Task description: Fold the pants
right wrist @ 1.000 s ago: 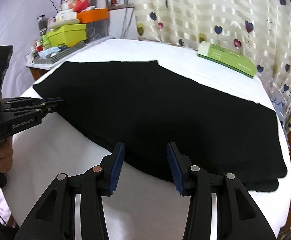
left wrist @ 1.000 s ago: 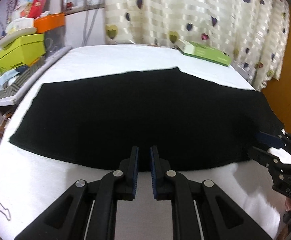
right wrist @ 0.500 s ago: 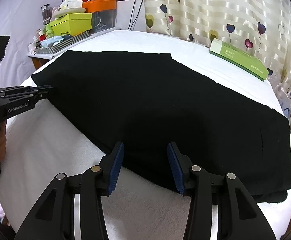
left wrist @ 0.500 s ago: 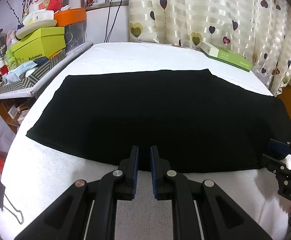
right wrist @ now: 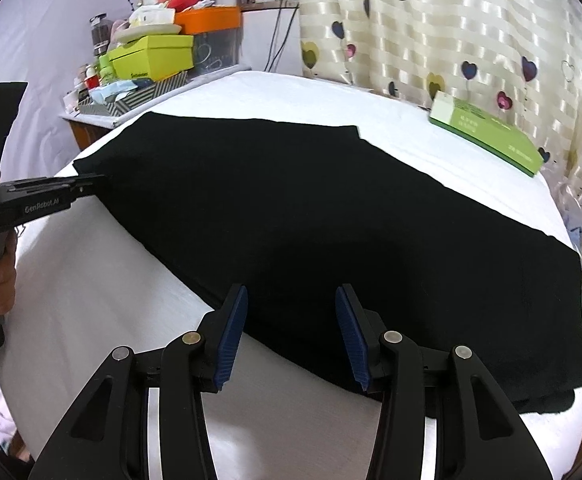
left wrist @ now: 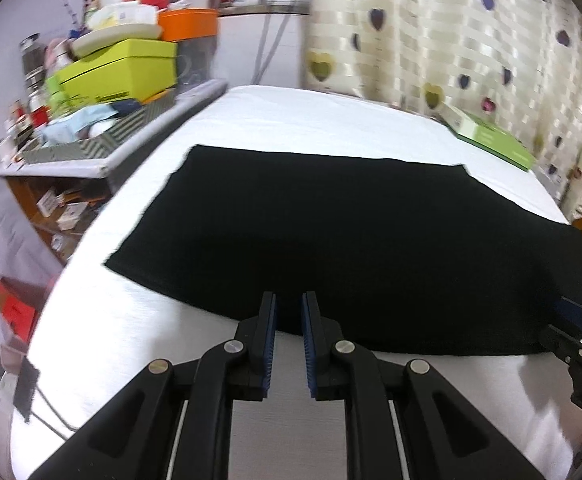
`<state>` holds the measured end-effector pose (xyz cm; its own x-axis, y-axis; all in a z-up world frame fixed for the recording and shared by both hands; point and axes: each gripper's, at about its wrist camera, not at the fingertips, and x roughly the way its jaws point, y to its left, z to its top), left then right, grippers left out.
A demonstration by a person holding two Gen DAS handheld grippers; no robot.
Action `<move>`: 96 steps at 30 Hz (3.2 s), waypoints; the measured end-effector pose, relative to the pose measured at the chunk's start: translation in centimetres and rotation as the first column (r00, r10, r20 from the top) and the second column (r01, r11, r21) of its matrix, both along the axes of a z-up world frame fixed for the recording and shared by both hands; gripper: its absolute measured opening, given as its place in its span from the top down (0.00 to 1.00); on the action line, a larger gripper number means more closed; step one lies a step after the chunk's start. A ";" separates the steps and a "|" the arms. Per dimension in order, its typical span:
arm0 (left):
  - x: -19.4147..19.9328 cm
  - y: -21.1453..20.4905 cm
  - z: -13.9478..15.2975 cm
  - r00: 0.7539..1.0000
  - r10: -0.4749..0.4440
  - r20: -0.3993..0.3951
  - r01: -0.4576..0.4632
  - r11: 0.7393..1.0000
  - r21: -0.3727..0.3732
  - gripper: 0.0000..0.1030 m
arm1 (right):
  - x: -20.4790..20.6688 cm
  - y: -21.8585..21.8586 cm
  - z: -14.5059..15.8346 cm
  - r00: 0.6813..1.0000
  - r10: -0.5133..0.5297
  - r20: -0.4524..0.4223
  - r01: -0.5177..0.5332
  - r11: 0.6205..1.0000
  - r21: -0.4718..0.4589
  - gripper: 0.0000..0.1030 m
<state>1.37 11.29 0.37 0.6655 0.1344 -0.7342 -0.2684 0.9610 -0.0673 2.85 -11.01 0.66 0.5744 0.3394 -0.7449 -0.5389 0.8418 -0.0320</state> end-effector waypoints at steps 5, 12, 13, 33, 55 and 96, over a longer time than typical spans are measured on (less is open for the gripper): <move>-0.1 2.3 -0.6 0.999 0.033 0.003 -0.033 0.999 -0.035 0.81 | 0.2 1.7 -0.8 1.000 0.028 0.000 -0.028 0.998 -0.048 0.54; -1.5 5.9 -0.8 0.992 0.124 0.006 -0.123 0.987 -0.099 0.79 | 0.1 0.7 -0.5 1.000 0.010 -0.022 -0.010 1.000 -0.013 0.54; -1.8 6.5 -0.9 0.990 0.140 0.004 -0.139 0.984 -0.108 0.78 | -0.1 0.6 -0.5 1.000 0.012 -0.022 -0.012 1.000 -0.008 0.54; 1.0 9.6 -1.4 0.972 0.234 0.011 -0.231 0.965 -0.125 0.51 | 0.0 0.4 0.8 1.000 0.010 -0.007 -0.009 0.999 0.050 0.54; 2.0 6.4 5.5 0.976 0.092 0.196 -0.041 0.968 -0.248 0.93 | 0.0 -2.8 1.6 0.998 -0.060 -0.006 0.061 0.990 0.125 0.54; 2.9 -12.1 3.1 0.868 -0.469 0.162 0.495 0.799 -0.341 0.87 | 1.1 -9.7 1.7 0.977 -0.194 -0.087 0.210 0.943 0.260 0.54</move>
